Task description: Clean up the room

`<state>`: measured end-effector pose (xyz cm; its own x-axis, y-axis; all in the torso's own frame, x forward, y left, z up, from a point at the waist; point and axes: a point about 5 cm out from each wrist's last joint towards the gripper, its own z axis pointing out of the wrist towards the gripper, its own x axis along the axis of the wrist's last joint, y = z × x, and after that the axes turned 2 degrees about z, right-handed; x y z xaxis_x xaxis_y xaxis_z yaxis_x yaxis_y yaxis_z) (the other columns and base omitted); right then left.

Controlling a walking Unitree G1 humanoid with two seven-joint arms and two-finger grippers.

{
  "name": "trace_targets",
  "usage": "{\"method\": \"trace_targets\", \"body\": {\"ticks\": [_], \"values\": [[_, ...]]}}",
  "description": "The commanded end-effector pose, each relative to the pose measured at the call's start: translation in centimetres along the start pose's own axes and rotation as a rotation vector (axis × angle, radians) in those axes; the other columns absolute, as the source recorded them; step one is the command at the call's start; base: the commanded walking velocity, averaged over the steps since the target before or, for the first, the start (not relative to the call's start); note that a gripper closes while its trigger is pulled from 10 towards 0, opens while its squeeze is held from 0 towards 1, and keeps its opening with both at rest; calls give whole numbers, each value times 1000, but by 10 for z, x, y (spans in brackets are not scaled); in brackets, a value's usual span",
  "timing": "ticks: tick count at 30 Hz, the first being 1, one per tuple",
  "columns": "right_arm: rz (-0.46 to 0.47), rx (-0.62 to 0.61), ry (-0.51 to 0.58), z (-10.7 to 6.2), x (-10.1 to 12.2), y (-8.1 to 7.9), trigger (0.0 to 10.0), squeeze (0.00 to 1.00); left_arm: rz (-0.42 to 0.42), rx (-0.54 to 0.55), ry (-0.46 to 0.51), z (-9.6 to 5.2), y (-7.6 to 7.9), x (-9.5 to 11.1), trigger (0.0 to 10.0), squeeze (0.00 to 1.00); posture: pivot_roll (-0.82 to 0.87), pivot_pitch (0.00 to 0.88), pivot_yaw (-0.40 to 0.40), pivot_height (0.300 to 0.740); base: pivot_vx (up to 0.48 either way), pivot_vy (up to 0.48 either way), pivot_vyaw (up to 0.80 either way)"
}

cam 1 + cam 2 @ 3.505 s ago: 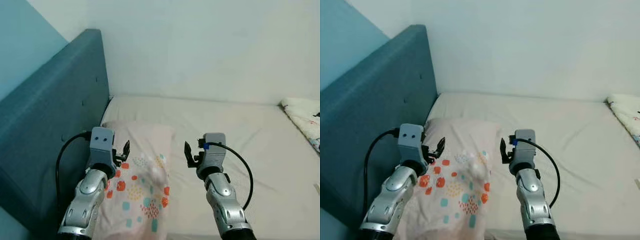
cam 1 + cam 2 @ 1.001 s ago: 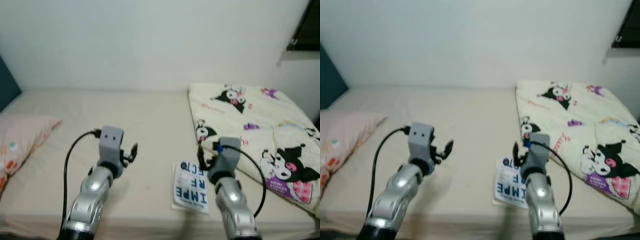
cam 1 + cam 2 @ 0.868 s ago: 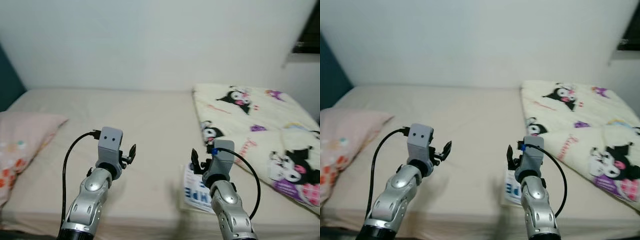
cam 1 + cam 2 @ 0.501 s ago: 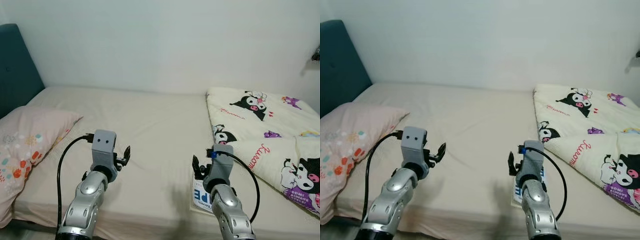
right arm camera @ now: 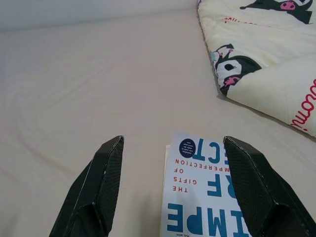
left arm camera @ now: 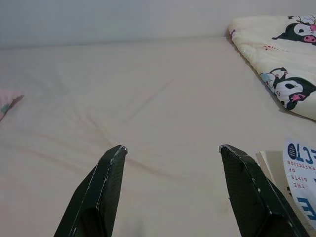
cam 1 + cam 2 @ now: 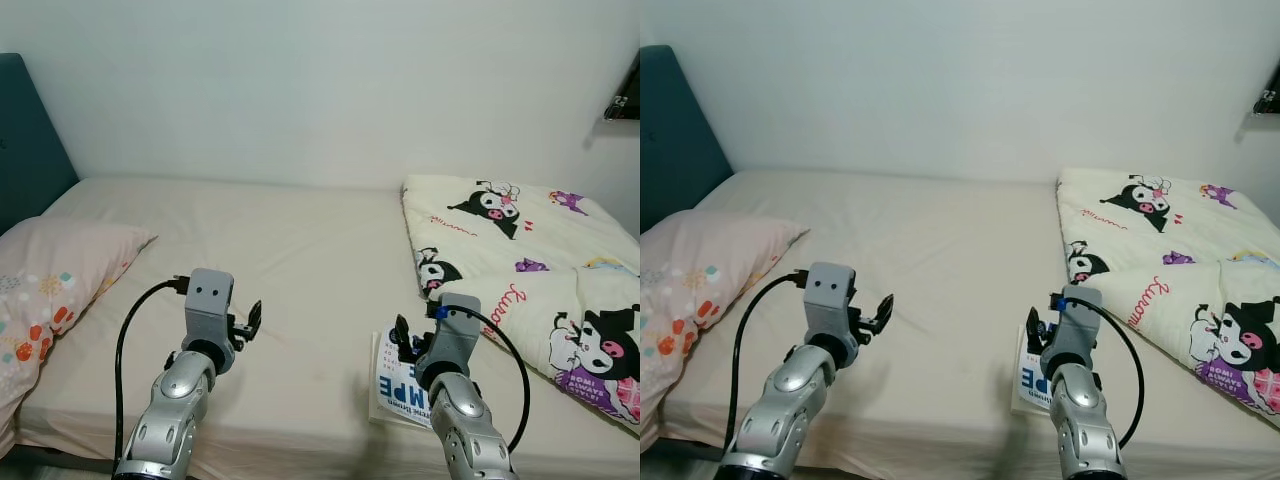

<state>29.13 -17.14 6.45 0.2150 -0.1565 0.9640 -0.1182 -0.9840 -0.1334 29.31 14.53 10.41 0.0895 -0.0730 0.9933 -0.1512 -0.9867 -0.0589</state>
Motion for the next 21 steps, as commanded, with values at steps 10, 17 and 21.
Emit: {"method": "trace_targets", "body": {"ticks": [10, 17, 21], "values": [[39, -15, -41, -2, -10, 3, 10000, 0, 3, -11, -6, -2, 1, -3, 10000, 0, 15, 14, -30, 660, 0, 0, 0], [49, -23, -43, -3, -12, 3, 10000, 0, 9, -26, -2, 0, 2, -3, 10000, 0, 17, 17, -26, 630, 0, 0, 0], [52, -25, -46, -3, -12, 3, 10000, 0, 10, -32, 0, 0, 3, -2, 10000, 0, 19, 20, -25, 610, 0, 0, 0]]}}
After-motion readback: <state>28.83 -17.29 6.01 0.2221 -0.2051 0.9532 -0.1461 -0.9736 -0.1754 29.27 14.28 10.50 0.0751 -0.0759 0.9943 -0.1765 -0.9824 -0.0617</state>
